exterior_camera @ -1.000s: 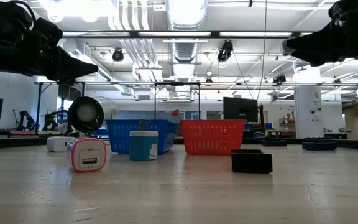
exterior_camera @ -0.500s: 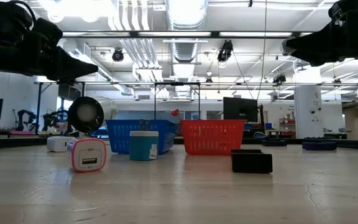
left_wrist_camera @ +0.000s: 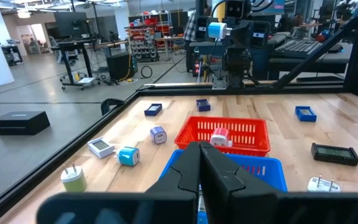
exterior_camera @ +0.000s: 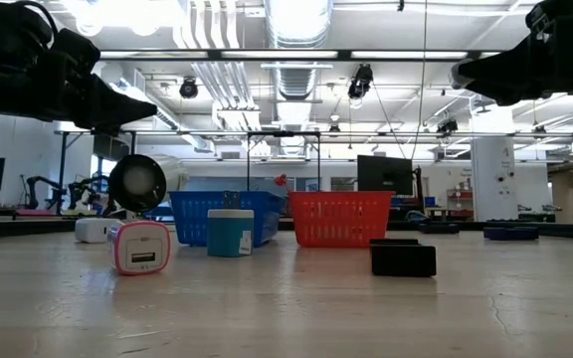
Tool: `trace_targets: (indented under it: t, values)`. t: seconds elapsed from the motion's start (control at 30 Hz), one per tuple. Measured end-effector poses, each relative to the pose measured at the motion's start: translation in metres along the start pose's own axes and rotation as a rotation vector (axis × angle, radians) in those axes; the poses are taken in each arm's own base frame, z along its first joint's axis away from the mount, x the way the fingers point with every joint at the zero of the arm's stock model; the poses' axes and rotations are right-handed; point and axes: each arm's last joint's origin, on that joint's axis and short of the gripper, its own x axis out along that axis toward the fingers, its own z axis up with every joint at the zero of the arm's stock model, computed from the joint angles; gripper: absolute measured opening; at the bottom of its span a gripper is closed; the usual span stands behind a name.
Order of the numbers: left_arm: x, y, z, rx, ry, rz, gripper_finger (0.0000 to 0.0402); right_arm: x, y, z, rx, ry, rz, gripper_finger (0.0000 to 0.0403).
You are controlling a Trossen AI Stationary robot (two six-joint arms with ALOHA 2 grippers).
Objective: Pick & Place Office items
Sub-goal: Put the blue charger adapter into the red bin
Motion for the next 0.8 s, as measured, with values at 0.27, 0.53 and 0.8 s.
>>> trace_targets:
  t: [0.27, 0.53, 0.8]
  values:
    - [0.0, 0.0, 0.0, 0.0, 0.0, 0.0, 0.0012, 0.0, 0.0, 0.0, 0.037, -0.003, 0.0, 0.0228]
    - [0.0, 0.0, 0.0, 0.0, 0.0, 0.0, 0.0012, 0.007, 0.001, 0.018, 0.136, 0.003, 0.028, 0.0228]
    - [0.0, 0.0, 0.0, 0.0, 0.0, 0.0, 0.0012, 0.034, 0.009, 0.02, 0.11, 0.087, 0.032, 0.0228]
